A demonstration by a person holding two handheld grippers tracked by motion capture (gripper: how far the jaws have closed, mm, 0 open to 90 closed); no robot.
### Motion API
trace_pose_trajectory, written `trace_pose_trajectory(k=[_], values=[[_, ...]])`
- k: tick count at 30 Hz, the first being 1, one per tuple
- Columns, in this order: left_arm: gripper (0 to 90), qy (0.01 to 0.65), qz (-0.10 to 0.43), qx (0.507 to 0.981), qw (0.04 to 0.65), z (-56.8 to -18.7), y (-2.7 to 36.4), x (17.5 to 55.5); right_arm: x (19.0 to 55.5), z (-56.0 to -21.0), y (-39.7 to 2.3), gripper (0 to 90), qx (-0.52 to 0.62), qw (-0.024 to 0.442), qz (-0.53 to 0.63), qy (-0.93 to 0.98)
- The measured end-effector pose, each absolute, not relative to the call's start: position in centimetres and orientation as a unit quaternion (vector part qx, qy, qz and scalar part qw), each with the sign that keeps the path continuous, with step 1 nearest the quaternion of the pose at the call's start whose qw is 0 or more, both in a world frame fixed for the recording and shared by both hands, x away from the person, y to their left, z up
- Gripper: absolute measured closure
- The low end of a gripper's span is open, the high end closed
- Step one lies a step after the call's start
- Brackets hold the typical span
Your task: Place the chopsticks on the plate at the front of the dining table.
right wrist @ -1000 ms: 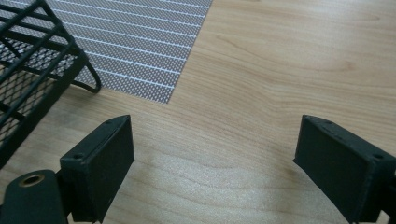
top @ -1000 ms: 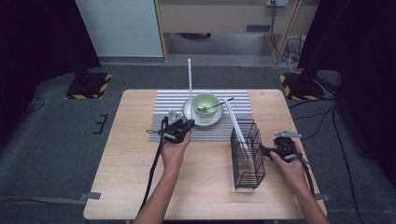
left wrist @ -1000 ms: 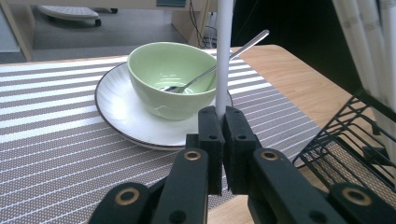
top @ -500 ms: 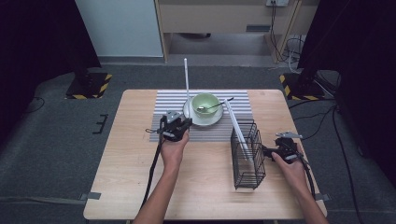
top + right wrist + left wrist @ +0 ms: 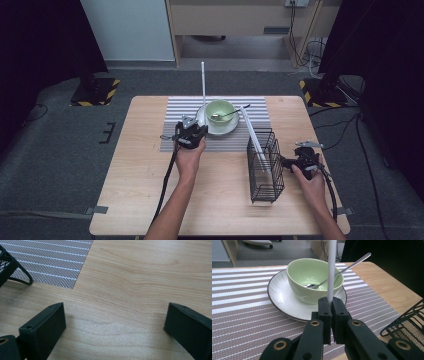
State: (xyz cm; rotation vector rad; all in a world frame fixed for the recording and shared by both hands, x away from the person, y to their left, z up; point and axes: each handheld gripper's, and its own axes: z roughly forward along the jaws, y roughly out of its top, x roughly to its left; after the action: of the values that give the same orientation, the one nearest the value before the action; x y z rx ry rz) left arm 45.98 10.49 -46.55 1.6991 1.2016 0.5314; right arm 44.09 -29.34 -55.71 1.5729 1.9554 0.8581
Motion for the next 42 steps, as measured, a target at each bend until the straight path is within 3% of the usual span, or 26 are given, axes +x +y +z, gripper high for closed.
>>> trace_pose_trajectory(k=[42], values=[[86.6,0.551,0.192,0.699,0.413,-50.0,10.9,48.6,44.1,-55.7,-29.2,1.5,0.584,0.242,0.31,0.71]])
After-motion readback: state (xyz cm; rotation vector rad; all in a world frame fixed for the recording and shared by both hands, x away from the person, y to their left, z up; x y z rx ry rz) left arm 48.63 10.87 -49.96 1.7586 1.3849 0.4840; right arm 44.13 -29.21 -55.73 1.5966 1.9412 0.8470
